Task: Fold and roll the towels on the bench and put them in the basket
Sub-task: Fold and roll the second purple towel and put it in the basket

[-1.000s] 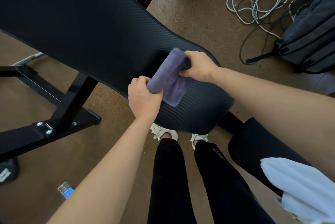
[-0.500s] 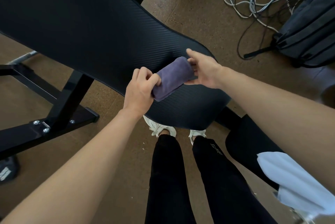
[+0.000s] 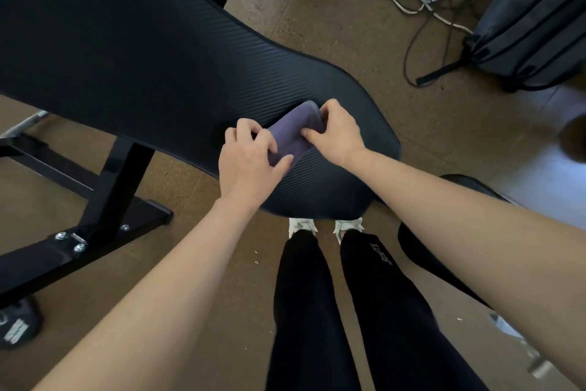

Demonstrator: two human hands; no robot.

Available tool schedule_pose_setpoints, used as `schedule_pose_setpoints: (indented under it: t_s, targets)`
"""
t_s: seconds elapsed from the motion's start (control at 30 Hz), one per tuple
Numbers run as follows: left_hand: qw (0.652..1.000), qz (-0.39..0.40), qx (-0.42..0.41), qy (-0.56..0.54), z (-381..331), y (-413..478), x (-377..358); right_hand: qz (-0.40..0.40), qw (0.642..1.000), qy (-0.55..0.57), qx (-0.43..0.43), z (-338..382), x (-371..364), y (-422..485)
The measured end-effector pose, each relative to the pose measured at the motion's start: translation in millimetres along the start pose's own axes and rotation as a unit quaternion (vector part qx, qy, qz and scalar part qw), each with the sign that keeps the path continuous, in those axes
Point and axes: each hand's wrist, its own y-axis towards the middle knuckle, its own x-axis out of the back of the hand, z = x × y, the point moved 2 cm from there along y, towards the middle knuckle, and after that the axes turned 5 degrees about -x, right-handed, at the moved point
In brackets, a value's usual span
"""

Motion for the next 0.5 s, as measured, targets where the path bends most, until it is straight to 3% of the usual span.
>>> schedule_pose_setpoints:
  t_s: [0.1,0.17,0.27,0.37,0.5]
  targets:
    - [0.998,0.035,0.010,0.056,-12.3,6.8,-5.5,-0.002,0.998,0.013,-0.061,-4.6,-7.1,-5.1]
    - [0.995,0.086,0.034,0.036,-18.8,12.4,-5.7,0.025,0.982,0.089,-0.163,-13.2,-11.5,-10.9]
    - [0.974,0.203,0.093,-0.049,-25.1,20.6,-10.5,0.166,0.882,0.306,-0.317,-26.1,-17.7,-37.4]
    - [0.924,0.282,0.143,-0.213,-38.5,14.1,-14.9,0.221,0.823,0.426,-0.304,-42.8,-23.6,-68.0]
    - [0.858,0.309,0.185,-0.366,-76.2,-16.7,-16.9,0.158,0.772,0.557,-0.263,-72.7,-10.2,-104.8]
